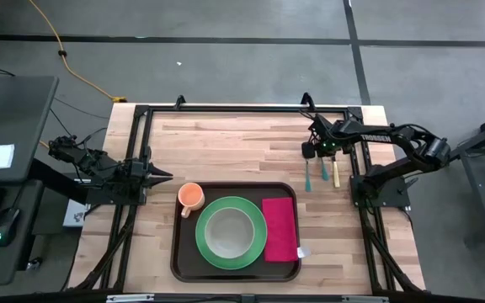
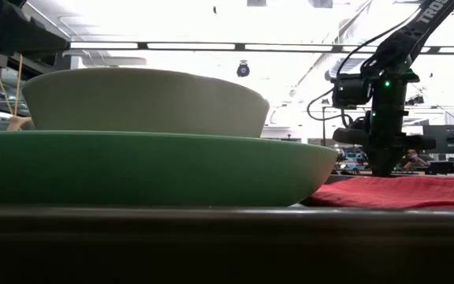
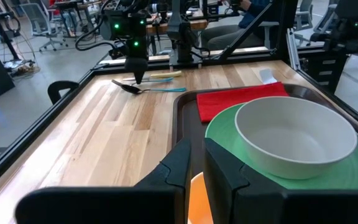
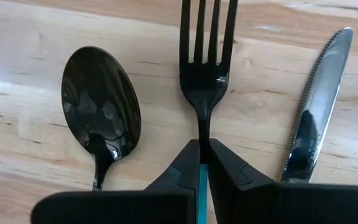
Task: Set up tray
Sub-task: Put the blue fork on the table napkin to the right of the green plate on the serving tray
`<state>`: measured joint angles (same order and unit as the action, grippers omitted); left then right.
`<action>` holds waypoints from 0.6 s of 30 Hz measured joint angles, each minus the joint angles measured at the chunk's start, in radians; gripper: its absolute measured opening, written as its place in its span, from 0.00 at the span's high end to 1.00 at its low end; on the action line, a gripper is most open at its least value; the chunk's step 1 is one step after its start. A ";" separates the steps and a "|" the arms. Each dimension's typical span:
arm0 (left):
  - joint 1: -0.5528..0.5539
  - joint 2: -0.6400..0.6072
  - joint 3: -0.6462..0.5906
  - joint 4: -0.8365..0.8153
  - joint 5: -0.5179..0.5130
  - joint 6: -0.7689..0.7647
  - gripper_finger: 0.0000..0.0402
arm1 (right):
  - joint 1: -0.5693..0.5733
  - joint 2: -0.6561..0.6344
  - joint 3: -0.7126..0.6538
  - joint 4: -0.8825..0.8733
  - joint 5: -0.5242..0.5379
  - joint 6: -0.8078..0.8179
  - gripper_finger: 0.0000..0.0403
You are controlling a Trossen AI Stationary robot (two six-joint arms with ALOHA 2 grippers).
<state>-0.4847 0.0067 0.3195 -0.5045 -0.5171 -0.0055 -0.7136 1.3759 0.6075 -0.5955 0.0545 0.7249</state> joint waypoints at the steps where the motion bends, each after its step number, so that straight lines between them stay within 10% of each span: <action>1: 0.000 0.000 0.000 0.000 0.000 0.000 0.83 | 0.000 0.000 0.000 -0.003 -0.003 0.000 0.98; 18: 0.000 0.000 0.000 0.000 0.000 0.000 0.83 | 0.000 -0.097 0.001 -0.118 -0.011 0.021 0.98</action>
<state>-0.4847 0.0069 0.3195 -0.5042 -0.5170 -0.0055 -0.7136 1.2793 0.6086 -0.7137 0.0430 0.7455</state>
